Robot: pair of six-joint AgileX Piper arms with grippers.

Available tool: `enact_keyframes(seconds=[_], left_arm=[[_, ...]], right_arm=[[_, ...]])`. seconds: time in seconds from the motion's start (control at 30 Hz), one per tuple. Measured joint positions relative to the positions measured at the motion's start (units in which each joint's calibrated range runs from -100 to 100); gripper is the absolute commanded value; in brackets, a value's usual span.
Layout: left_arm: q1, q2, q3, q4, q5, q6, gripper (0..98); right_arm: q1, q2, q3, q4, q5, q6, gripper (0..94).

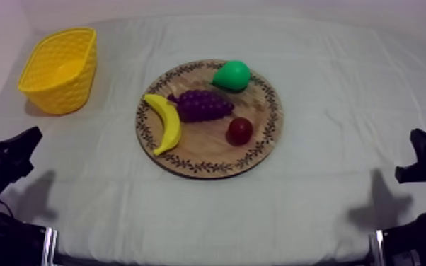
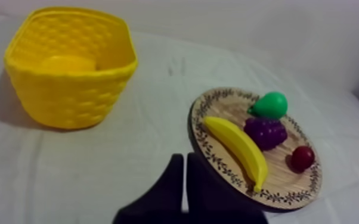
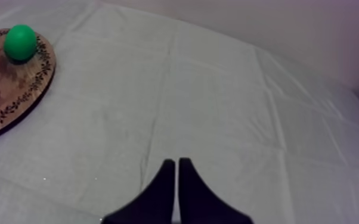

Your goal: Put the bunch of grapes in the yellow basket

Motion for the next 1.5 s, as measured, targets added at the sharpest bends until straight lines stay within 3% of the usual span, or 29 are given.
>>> enact_keyframes(seconds=[0.27, 0.67, 1.1, 1.5], left_arm=[[1.0, 8.3, -0.4, 0.87, -3.2, -4.1, 0.0], [2.4, 25.7, -9.3, 2.13, -4.1, -7.6, 0.0], [5.5, 46.9, -34.4, 0.04, 11.1, -13.1, 0.0], [9.1, 68.5, -58.5, -0.42, 28.2, -22.4, 0.0]], right_arm=[[0.0, 0.0, 0.0, 0.0, 0.0, 0.0, 0.3], [0.0, 0.0, 0.0, 0.0, 0.0, 0.0, 0.3], [0.0, 0.0, 0.0, 0.0, 0.0, 0.0, 0.3], [0.0, 0.0, 0.0, 0.0, 0.0, 0.0, 0.3]])
